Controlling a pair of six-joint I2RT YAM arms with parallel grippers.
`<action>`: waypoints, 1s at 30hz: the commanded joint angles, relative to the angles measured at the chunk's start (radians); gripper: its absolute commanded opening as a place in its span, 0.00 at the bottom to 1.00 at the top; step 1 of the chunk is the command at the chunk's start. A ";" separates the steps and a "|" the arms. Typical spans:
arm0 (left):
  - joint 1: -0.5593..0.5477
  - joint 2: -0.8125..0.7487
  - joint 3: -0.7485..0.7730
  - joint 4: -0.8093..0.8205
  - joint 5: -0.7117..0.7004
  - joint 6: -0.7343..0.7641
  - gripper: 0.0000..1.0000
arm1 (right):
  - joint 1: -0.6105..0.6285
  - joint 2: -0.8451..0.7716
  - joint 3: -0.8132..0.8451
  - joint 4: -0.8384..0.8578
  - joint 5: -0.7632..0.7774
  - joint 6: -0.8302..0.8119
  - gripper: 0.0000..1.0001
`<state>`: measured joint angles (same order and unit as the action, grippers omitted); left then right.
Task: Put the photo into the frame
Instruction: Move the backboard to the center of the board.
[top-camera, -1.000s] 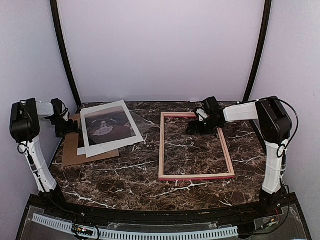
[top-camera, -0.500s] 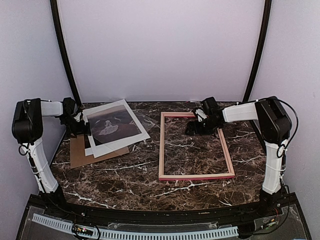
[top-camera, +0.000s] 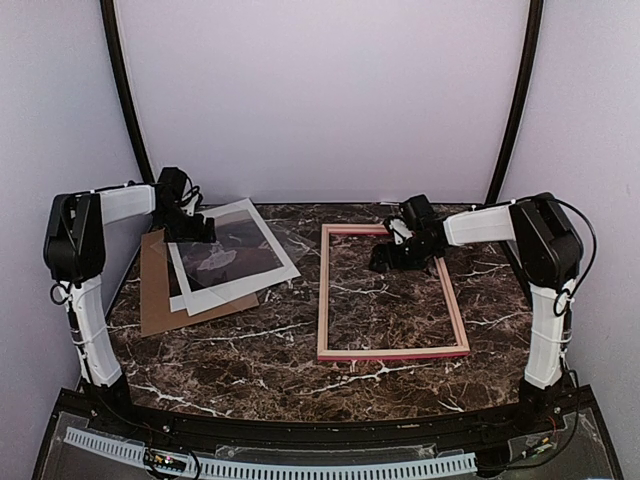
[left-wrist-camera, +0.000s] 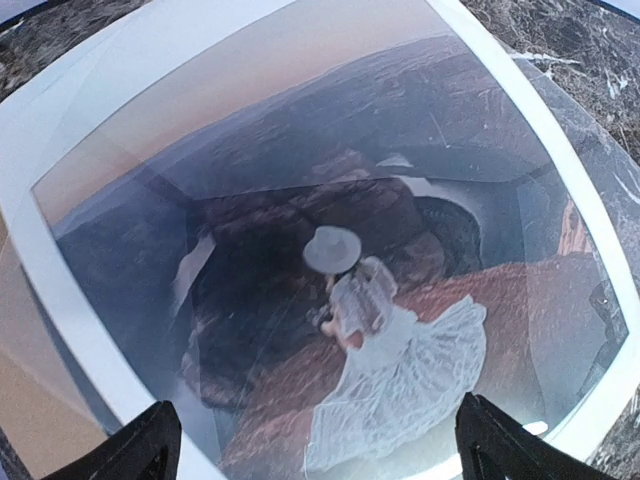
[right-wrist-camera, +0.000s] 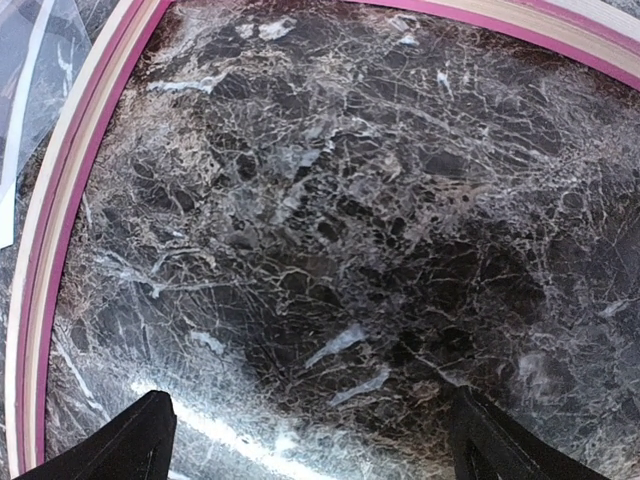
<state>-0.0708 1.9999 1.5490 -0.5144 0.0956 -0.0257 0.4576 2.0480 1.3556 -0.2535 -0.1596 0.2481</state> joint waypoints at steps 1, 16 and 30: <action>-0.051 0.102 0.076 -0.038 -0.068 0.033 0.99 | 0.012 -0.036 -0.029 -0.036 0.014 0.009 0.97; -0.183 0.064 -0.139 -0.125 -0.020 0.110 0.94 | 0.012 -0.082 -0.095 -0.015 0.029 0.019 0.97; -0.241 -0.141 -0.401 -0.148 -0.063 0.156 0.89 | 0.011 -0.145 -0.161 -0.080 0.130 -0.012 0.98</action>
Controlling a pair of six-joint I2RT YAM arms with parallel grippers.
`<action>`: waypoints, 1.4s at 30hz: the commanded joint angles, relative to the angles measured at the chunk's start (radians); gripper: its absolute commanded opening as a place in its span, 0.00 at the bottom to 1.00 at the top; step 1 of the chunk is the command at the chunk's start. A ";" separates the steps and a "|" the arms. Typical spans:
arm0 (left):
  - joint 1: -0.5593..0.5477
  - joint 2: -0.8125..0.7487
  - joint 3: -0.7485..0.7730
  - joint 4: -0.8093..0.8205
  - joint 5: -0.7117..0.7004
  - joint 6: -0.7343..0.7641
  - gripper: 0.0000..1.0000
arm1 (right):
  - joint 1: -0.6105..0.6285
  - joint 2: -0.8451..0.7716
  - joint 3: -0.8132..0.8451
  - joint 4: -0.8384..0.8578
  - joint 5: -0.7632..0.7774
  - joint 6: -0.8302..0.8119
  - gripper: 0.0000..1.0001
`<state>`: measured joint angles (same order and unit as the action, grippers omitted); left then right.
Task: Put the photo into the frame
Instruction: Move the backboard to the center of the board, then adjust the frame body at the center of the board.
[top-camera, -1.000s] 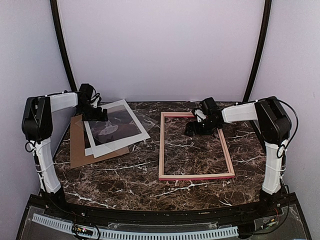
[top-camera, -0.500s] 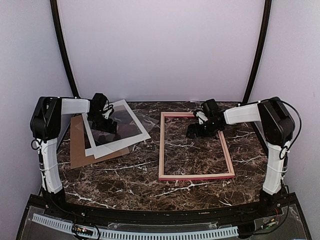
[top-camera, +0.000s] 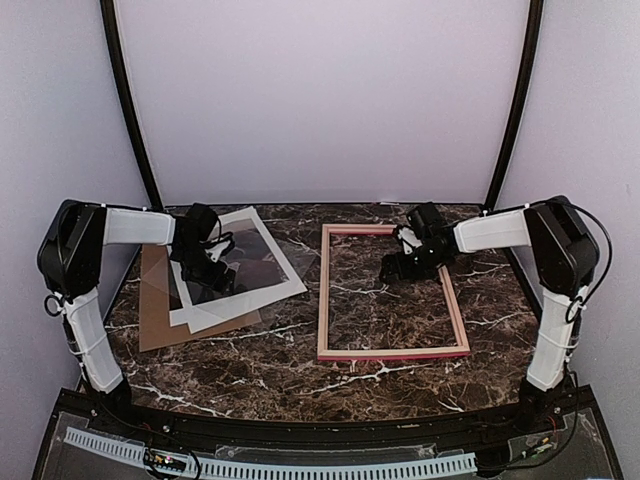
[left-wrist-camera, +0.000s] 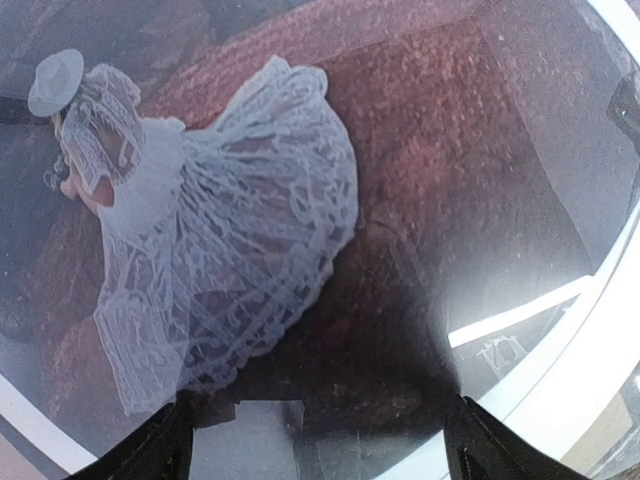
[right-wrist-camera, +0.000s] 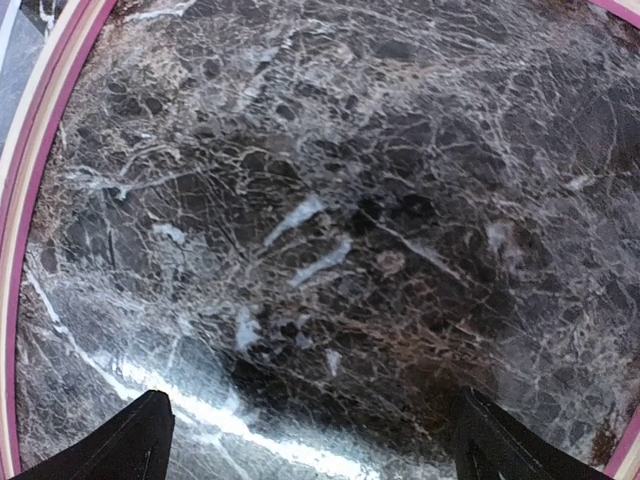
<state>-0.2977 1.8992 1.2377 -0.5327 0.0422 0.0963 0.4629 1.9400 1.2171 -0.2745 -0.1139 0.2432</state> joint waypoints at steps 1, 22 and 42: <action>-0.017 -0.060 -0.098 -0.132 -0.014 0.037 0.89 | 0.003 -0.040 -0.020 -0.072 0.106 -0.006 0.98; -0.040 -0.257 -0.105 -0.080 -0.004 0.052 0.92 | -0.247 -0.152 -0.111 -0.152 0.193 -0.006 0.87; 0.179 -0.374 -0.205 -0.029 0.004 -0.349 0.96 | -0.385 -0.132 -0.084 -0.163 0.143 -0.004 0.49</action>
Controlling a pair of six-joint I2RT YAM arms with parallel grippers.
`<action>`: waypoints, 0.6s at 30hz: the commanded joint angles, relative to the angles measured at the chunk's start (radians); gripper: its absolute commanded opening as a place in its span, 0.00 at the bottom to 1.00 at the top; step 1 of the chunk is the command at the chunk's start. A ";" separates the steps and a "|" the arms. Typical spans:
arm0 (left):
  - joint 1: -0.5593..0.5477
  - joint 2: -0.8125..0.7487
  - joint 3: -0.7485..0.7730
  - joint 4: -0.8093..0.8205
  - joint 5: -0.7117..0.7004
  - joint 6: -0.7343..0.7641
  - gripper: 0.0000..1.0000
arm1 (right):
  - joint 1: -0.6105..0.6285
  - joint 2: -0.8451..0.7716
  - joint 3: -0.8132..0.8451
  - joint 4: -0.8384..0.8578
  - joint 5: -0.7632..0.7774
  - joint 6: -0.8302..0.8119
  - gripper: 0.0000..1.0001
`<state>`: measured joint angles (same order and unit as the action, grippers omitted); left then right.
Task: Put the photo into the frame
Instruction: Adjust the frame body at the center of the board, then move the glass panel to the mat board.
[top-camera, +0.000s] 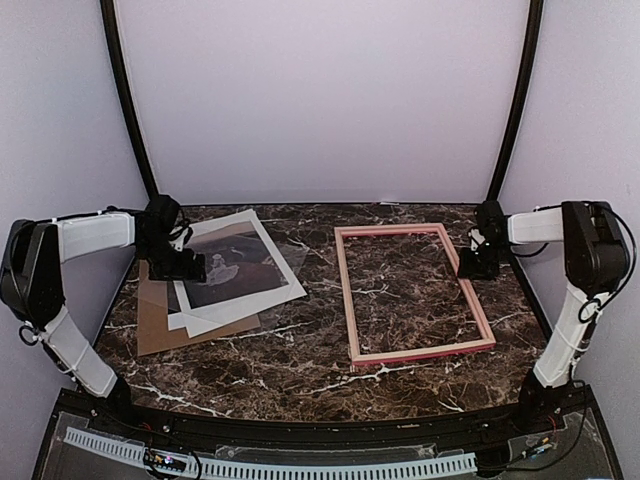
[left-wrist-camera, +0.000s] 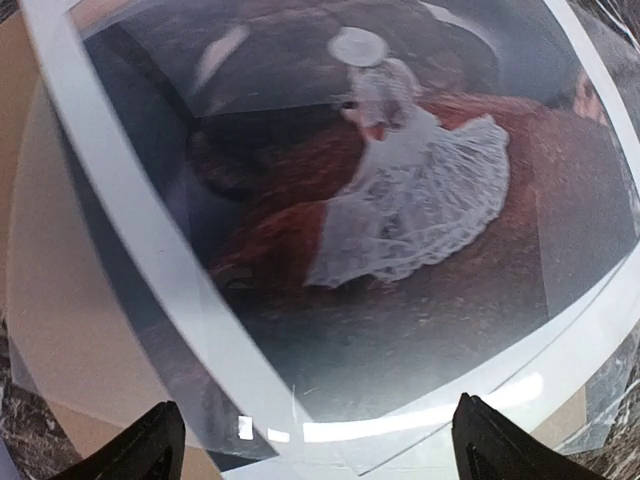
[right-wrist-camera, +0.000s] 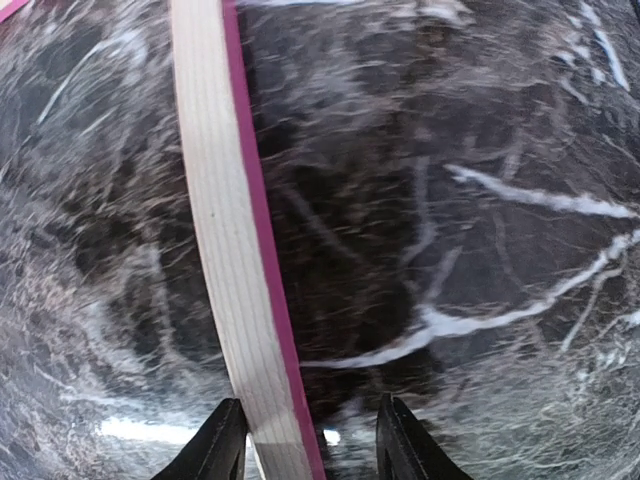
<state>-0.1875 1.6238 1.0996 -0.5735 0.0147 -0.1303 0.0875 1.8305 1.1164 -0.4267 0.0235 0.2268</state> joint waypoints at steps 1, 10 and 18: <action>0.083 -0.119 -0.079 0.017 0.035 -0.139 0.96 | -0.001 -0.031 0.017 0.000 -0.008 0.012 0.54; 0.088 -0.219 -0.223 0.060 0.060 -0.306 0.96 | 0.255 -0.061 0.150 0.052 -0.047 -0.037 0.89; 0.044 -0.187 -0.189 0.072 0.024 -0.268 0.96 | 0.444 0.149 0.436 0.100 -0.221 -0.047 0.98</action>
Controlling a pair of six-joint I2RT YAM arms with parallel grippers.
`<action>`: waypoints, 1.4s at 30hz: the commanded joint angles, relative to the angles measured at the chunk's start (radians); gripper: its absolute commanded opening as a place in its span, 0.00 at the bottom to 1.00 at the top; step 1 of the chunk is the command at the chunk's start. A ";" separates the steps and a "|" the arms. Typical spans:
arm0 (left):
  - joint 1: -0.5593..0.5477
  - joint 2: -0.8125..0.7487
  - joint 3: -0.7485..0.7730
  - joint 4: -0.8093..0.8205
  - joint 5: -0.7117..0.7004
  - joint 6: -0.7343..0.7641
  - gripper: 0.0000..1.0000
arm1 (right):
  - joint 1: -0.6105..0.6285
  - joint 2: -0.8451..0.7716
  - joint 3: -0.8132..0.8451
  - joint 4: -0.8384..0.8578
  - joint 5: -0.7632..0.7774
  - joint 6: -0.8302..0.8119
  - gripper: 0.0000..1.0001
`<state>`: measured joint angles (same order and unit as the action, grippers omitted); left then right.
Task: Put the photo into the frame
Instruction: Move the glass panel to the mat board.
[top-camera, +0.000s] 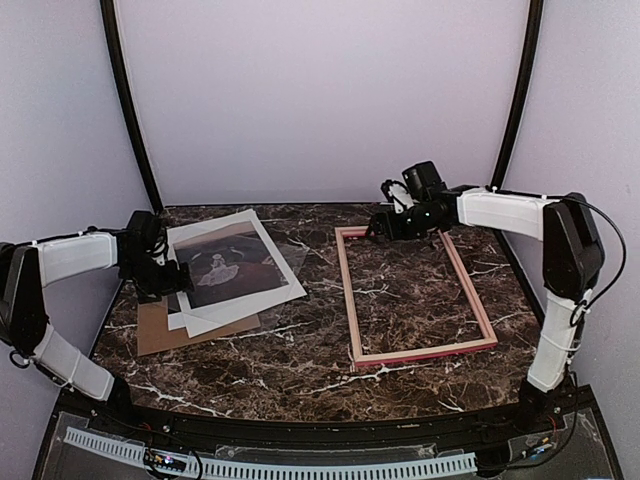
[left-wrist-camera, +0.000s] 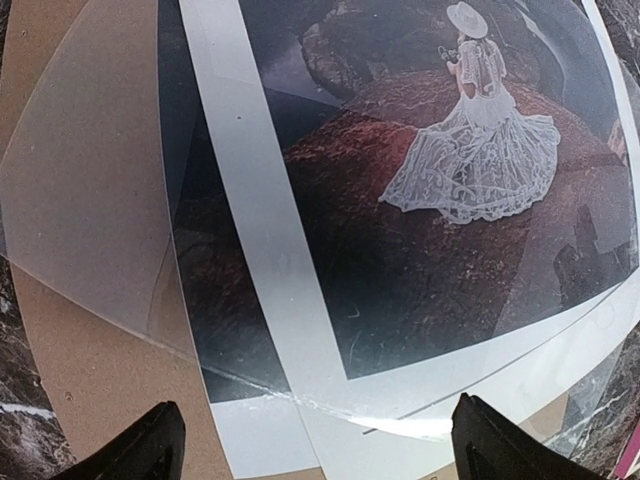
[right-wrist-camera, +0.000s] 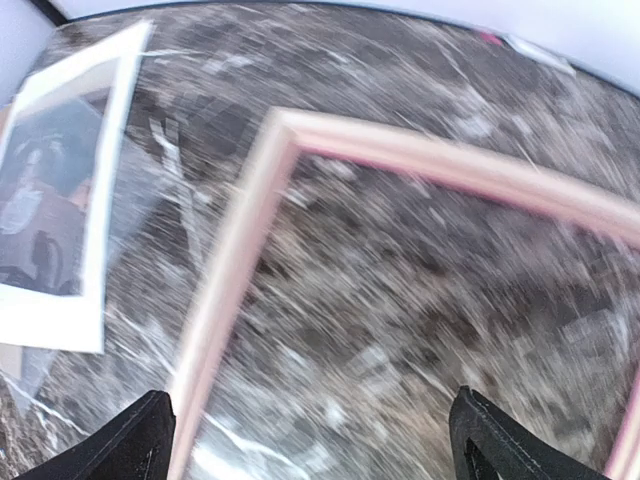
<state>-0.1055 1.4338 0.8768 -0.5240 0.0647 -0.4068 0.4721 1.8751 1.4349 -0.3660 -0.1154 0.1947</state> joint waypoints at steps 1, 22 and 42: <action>-0.050 0.013 0.061 0.026 -0.039 0.027 0.96 | 0.076 0.133 0.159 0.043 -0.093 -0.015 0.98; -0.297 0.404 0.314 0.113 -0.007 0.231 0.86 | 0.181 0.776 0.936 0.050 -0.256 0.098 0.99; -0.372 0.343 0.174 0.155 -0.053 0.206 0.85 | 0.208 0.790 0.805 0.071 -0.373 0.144 0.94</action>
<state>-0.4618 1.8187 1.1015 -0.3347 0.0200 -0.1940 0.6540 2.6972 2.3245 -0.2710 -0.4389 0.3359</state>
